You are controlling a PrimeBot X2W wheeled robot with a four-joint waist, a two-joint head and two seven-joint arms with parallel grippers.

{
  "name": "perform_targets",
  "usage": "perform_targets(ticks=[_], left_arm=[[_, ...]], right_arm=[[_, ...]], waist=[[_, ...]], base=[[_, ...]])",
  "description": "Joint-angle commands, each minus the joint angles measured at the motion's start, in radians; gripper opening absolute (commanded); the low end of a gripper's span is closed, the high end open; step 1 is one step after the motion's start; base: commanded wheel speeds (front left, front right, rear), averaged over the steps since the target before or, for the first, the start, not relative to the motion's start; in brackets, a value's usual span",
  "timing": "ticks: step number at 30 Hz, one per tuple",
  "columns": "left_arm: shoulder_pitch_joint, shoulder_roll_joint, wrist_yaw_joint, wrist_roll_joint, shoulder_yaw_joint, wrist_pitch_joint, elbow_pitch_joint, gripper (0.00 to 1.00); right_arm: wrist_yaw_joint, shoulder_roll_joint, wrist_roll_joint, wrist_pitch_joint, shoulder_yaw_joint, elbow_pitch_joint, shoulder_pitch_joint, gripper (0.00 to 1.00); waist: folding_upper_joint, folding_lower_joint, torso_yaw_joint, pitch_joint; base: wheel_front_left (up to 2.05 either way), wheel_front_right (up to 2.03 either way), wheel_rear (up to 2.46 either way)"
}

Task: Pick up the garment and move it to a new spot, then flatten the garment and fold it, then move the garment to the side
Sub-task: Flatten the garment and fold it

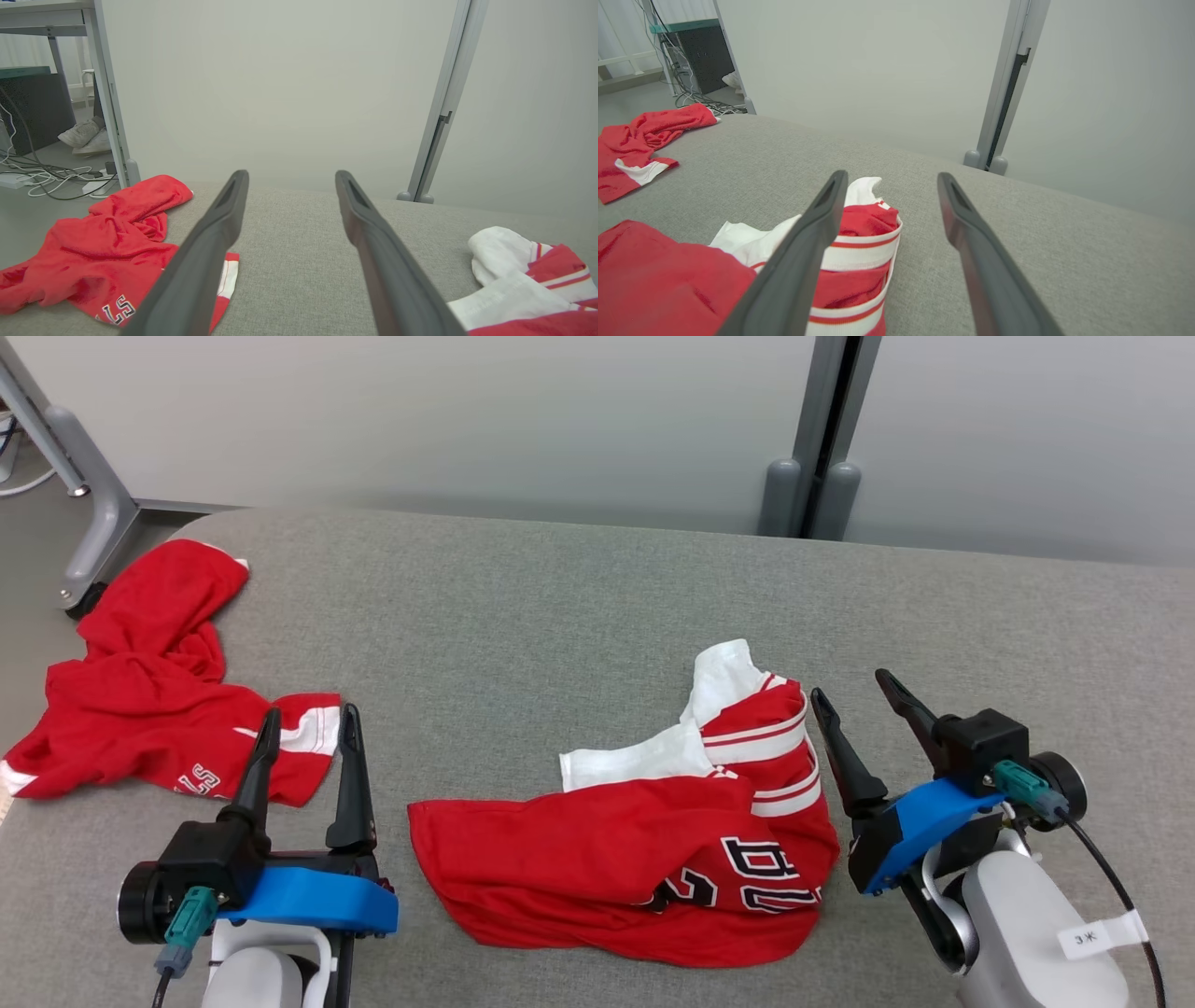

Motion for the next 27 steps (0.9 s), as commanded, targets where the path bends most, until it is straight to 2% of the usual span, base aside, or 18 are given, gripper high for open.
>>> perform_targets(ticks=[1, 10, 18, 20, 27], left_arm=[[-0.016, -0.001, -0.001, -0.006, -0.004, -0.003, 0.001, 1.0], [-0.037, -0.001, 0.003, -0.022, -0.018, -0.003, 0.005, 1.0], [-0.049, -0.001, 0.009, -0.03, -0.022, -0.003, 0.009, 1.0], [-0.05, -0.001, 0.01, -0.032, -0.021, -0.003, 0.009, 1.0], [-0.021, -0.001, 0.017, -0.033, -0.01, -0.003, 0.007, 1.0]], right_arm=[[0.0, -0.007, 0.002, 0.005, 0.004, 0.022, -0.018, 1.0], [0.0, -0.023, 0.03, 0.044, 0.066, 0.304, -0.111, 1.0], [0.0, 0.007, 0.085, 0.036, 0.141, 0.497, -0.159, 1.0], [0.0, 0.019, 0.118, 0.031, 0.163, 0.52, -0.167, 0.0], [0.0, 0.0, 0.211, -0.047, 0.188, 0.525, -0.175, 0.0]], waist=[[0.0, 0.0, 0.012, 0.009], [0.0, 0.0, 0.066, 0.045], [0.0, 0.0, 0.086, 0.058], [0.0, 0.0, 0.084, 0.056], [0.0, 0.0, 0.047, 0.027]], base=[[0.0, 0.0, 0.0], [0.0, 0.0, 0.0], [0.0, 0.0, 0.0], [0.0, 0.0, 0.0], [0.0, 0.0, 0.0]])
